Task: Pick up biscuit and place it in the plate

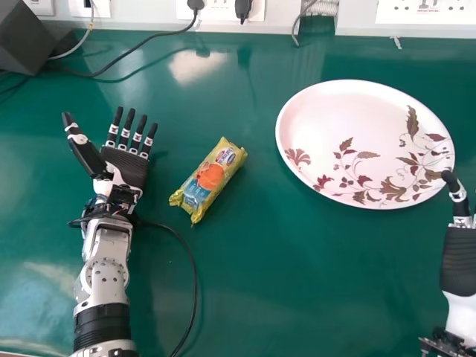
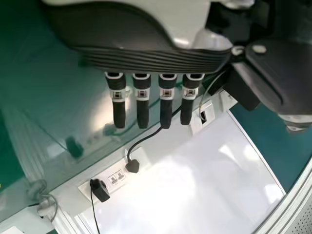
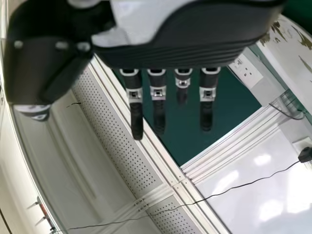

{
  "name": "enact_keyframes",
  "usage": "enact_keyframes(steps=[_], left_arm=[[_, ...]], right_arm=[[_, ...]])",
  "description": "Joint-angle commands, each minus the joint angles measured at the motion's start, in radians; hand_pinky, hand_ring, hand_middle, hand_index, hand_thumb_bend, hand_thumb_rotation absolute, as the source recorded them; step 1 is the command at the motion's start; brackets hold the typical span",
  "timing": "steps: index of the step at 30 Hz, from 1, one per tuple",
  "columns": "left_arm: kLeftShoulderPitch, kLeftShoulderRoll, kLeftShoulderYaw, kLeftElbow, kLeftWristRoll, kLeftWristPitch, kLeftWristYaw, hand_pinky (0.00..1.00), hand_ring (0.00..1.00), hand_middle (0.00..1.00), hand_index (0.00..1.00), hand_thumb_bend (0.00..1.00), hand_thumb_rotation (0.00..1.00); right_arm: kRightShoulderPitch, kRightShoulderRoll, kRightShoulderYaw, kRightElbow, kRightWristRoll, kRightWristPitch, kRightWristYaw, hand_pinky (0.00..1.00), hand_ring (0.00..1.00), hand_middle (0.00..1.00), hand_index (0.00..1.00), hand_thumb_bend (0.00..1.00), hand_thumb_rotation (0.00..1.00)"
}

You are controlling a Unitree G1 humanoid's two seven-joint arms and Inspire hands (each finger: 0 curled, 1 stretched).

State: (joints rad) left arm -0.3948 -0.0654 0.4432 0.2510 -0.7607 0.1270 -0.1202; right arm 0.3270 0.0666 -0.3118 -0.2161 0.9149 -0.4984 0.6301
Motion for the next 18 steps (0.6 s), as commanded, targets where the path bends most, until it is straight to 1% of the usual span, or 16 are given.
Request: enact_keyframes(steps=[1,8,14,18], left_arm=[[0.008,0.004,0.011,0.015,0.009,-0.004,0.016,0.80,0.87,0.90,0.91,1.00,0.66],[0.015,0.003,0.008,0.007,0.006,-0.002,0.015,0.80,0.87,0.90,0.91,1.00,0.65],[0.015,0.018,0.014,0.035,-0.019,0.006,-0.059,0.80,0.87,0.90,0.91,1.00,0.65],[0.019,0.029,0.016,0.054,-0.033,0.010,-0.131,0.80,0.86,0.90,0.91,1.00,0.66]], right_arm=[[0.013,0.048,-0.003,0.012,0.014,0.007,-0.002,0.68,0.74,0.78,0.75,0.85,0.35],[0.014,0.044,-0.005,0.008,0.020,0.014,-0.003,0.66,0.73,0.78,0.75,0.83,0.36],[0.010,0.039,-0.010,0.015,0.020,0.016,-0.003,0.70,0.76,0.82,0.77,0.83,0.39],[0.011,0.038,-0.010,0.012,0.008,0.012,-0.009,0.68,0.77,0.83,0.76,0.88,0.42]])
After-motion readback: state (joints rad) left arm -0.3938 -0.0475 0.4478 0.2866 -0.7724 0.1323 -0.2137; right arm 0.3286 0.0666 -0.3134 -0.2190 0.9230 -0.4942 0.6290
